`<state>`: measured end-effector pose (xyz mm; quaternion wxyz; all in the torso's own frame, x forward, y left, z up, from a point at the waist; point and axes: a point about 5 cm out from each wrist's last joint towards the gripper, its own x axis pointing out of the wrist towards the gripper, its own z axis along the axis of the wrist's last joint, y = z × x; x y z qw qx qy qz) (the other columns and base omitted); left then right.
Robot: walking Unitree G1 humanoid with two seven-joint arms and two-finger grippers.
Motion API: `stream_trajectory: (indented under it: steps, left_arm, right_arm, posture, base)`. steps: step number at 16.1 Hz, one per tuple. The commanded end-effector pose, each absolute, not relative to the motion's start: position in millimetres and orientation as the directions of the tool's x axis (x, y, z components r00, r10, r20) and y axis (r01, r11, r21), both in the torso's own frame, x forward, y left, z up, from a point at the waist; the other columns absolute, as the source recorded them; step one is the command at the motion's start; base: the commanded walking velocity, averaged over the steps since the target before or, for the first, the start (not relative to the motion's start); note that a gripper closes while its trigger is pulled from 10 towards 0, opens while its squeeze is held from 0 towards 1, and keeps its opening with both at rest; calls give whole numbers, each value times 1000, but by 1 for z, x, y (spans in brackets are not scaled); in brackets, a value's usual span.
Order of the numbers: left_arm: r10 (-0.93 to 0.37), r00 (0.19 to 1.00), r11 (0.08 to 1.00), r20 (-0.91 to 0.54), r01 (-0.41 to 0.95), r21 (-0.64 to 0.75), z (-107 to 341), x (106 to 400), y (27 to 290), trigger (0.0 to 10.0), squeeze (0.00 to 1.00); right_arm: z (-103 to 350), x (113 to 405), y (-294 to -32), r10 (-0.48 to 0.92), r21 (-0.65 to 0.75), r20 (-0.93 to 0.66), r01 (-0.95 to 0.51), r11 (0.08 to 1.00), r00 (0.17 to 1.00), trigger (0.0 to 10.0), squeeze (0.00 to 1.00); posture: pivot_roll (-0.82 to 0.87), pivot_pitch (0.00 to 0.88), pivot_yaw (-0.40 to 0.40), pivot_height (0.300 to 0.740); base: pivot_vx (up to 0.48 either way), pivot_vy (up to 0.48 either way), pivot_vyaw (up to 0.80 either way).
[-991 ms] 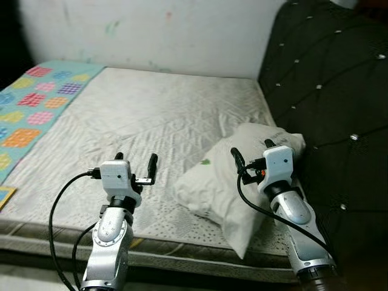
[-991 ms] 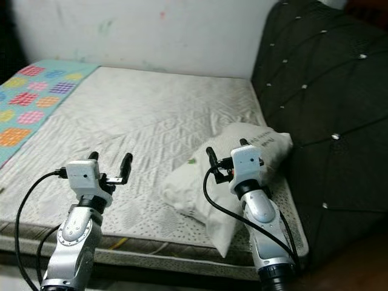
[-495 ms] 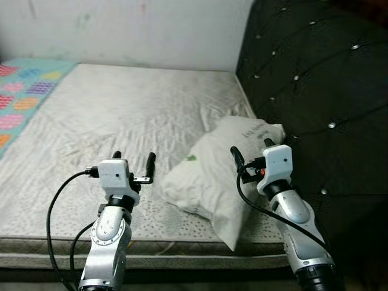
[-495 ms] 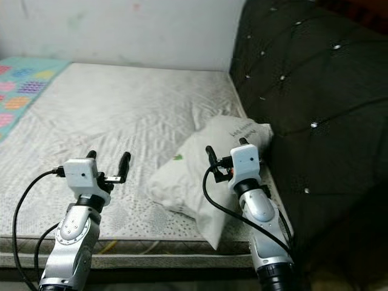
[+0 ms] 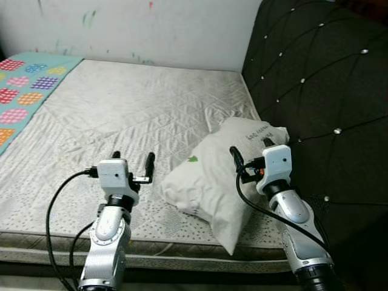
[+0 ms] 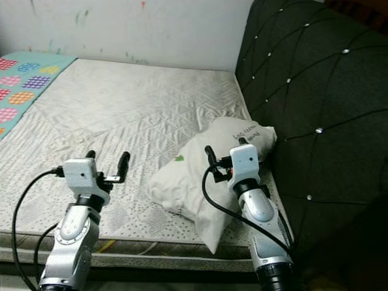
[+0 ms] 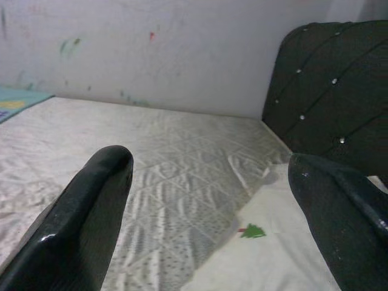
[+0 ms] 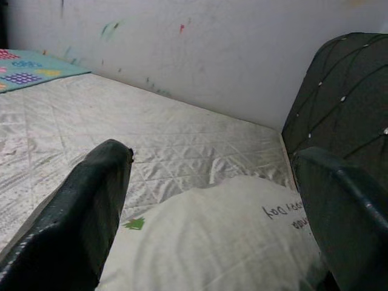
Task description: Clean up the room
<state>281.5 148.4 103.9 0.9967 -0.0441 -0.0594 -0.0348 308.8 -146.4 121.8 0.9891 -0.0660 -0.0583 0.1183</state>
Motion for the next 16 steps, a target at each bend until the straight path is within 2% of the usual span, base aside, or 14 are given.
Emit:
stream_trajectory:
  steps: [1,5,16]
  left_arm:
    - [-73,989,994,127,83,-75,106,283,147,10000,0]
    - [-74,989,994,127,84,-74,106,283,147,10000,0]
    - [-127,979,985,160,144,-100,108,280,143,10000,0]
  right_arm:
    - [123,310,-148,236,-148,102,-219,964,966,10000,0]
    - [124,310,-148,237,-150,104,-220,964,966,10000,0]
    - [123,310,-149,239,-154,102,-222,963,966,10000,0]
  posture:
    - [-119,1,-51,740]
    - [-119,0,-51,740]
    - [-119,0,-53,740]
  base:
    - [0,-337,0]
    - [0,-322,0]
    - [0,0,0]
